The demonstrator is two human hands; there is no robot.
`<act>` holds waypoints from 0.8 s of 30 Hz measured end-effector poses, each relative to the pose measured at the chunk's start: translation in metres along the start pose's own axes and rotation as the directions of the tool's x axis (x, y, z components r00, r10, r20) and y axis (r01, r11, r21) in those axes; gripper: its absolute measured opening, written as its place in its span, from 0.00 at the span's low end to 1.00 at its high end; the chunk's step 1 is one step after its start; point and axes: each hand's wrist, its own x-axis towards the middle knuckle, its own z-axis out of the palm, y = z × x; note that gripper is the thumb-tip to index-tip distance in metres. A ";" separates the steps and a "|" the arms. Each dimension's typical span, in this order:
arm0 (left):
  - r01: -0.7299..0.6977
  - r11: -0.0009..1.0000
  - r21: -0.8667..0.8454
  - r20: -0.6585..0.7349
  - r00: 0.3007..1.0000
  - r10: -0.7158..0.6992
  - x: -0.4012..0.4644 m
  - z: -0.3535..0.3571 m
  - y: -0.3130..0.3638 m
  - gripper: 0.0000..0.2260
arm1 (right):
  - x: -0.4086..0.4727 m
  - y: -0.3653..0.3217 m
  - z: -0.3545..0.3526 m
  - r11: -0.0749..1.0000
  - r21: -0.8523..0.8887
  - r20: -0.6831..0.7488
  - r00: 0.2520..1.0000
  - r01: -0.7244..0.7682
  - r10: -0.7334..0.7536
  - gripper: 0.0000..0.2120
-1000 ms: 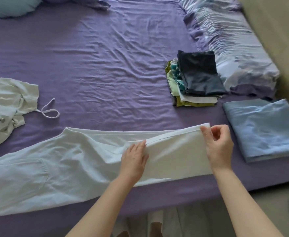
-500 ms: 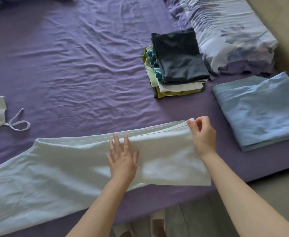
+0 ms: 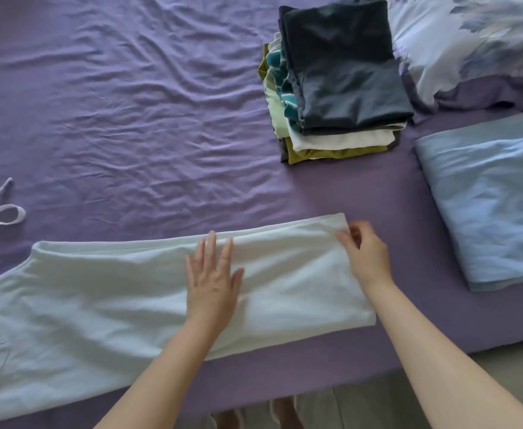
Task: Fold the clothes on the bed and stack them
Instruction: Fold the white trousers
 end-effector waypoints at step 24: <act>0.081 0.997 0.000 -0.222 0.972 -0.079 0.013 -0.009 -0.006 0.21 | -0.047 0.032 -0.008 0.970 -0.242 0.106 0.994 0.007 0.019 0.33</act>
